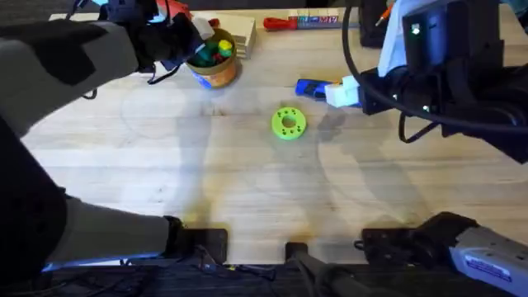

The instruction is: Pick up the gripper from the table and insert it into the empty holder that is missing its gripper. Then pick up a screw, insert it into the mounting hole, and use the screwdriver to tighten it. Finally, clean up the table by picking up the vegetable and placing it into the bucket.

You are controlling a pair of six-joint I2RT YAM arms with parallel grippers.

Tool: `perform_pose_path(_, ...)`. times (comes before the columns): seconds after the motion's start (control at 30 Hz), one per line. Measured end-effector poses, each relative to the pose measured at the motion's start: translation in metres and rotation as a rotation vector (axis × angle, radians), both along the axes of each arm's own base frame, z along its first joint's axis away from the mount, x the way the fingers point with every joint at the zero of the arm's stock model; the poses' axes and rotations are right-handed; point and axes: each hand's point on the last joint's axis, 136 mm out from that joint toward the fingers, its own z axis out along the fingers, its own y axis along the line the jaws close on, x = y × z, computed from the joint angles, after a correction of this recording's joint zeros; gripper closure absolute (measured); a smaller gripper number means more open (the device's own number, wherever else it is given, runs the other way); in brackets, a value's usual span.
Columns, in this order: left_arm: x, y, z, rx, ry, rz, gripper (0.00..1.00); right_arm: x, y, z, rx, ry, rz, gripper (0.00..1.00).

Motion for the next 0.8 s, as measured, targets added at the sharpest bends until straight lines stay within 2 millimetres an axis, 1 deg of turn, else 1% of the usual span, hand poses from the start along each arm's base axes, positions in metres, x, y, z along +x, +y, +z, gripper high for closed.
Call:
perform_pose_path(0.1,0.001,-0.003,0.004,-0.006,-0.014,-0.015,0.273,0.0,0.0,0.0,0.0,0.0,0.0,0.012)
perform_pose_path(0.13,0.001,-0.004,0.006,-0.005,-0.019,-0.021,0.211,0.0,0.0,0.0,0.0,0.001,0.0,0.011)
perform_pose_path(0.17,0.001,-0.005,0.012,0.01,-0.036,-0.045,0.023,0.0,-0.001,0.003,-0.002,0.003,-0.002,0.011)
perform_pose_path(0.27,-0.004,-0.006,0.025,0.041,-0.061,-0.079,0.002,-0.001,-0.007,0.016,-0.003,0.006,-0.018,0.01)
perform_pose_path(0.3,-0.013,-0.01,0.049,0.065,-0.104,-0.126,0.001,-0.007,-0.02,0.037,-0.006,0.011,-0.049,0.01)
perform_pose_path(0.4,-0.033,-0.017,0.079,0.085,-0.148,-0.186,0.002,-0.019,-0.036,0.06,-0.007,0.014,-0.079,0.01)
perform_pose_path(0.47,-0.054,-0.021,0.097,0.102,-0.164,-0.228,0.003,-0.028,-0.043,0.073,-0.005,0.009,-0.09,0.01)
perform_pose_path(0.5,-0.067,-0.023,0.104,0.114,-0.158,-0.25,0.003,-0.032,-0.045,0.079,0.0,0.0,-0.091,0.01)
perform_pose_path(0.53,-0.078,-0.025,0.109,0.124,-0.157,-0.267,0.003,-0.035,-0.046,0.085,0.006,-0.013,-0.091,0.01)
perform_pose_path(0.6,-0.11,-0.028,0.116,0.158,-0.137,-0.327,0.004,-0.041,-0.048,0.095,0.022,-0.047,-0.091,0.01)
perform_pose_path(0.73,-0.163,-0.033,0.117,0.235,-0.095,-0.441,0.003,-0.054,-0.054,0.113,0.059,-0.115,-0.094,0.01)
perform_pose_path(0.8,-0.183,-0.035,0.118,0.272,-0.09,-0.488,0.003,-0.06,-0.057,0.122,0.079,-0.151,-0.096,0.01)
